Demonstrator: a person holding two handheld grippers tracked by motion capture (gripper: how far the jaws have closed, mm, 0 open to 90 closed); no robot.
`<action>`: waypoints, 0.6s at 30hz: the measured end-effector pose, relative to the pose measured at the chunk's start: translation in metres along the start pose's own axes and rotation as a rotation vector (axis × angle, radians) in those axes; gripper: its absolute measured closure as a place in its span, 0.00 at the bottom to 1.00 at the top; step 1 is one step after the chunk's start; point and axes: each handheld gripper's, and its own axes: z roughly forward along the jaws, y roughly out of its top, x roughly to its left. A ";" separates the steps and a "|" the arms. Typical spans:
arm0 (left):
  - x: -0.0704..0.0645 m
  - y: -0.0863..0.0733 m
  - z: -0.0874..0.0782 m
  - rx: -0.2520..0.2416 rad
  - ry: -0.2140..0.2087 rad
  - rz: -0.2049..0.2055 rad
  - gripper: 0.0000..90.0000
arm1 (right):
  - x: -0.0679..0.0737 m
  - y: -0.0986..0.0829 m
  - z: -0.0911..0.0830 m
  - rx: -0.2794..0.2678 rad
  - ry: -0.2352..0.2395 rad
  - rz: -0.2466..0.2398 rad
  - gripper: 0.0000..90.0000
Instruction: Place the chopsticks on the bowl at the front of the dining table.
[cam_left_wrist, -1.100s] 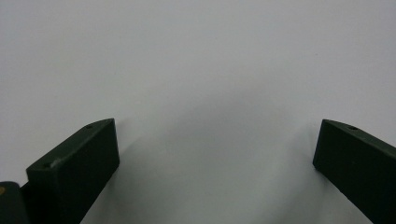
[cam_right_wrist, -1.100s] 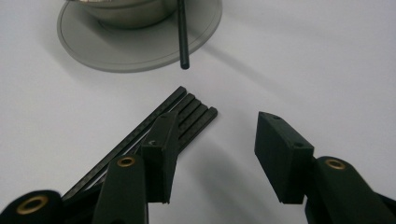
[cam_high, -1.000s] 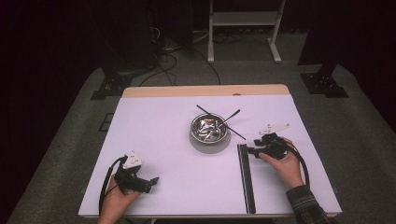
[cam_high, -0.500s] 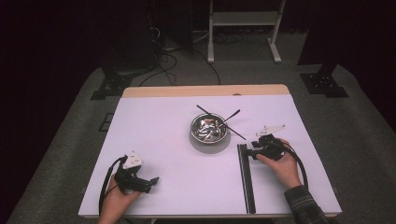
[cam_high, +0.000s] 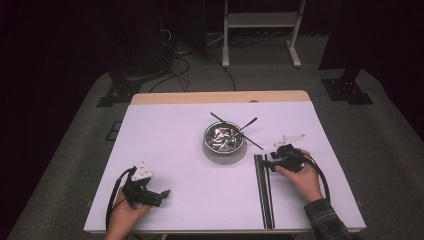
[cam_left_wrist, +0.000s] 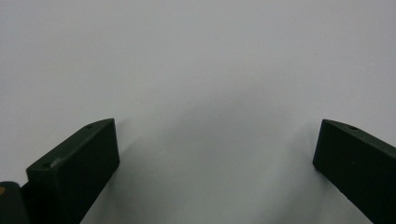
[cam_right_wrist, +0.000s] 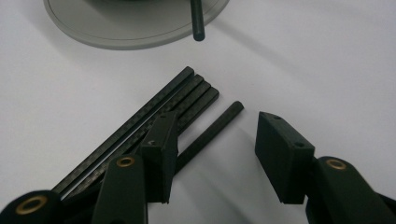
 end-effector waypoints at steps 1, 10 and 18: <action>0.000 0.000 0.000 0.000 0.000 0.000 0.00 | 0.000 0.000 0.000 -0.001 0.001 0.001 0.53; 0.000 0.000 0.000 0.000 0.000 0.000 0.00 | 0.000 -0.001 0.000 -0.004 0.002 0.002 0.52; 0.000 0.000 0.000 0.000 0.000 0.000 0.00 | 0.007 -0.006 -0.003 -0.008 0.002 0.003 0.51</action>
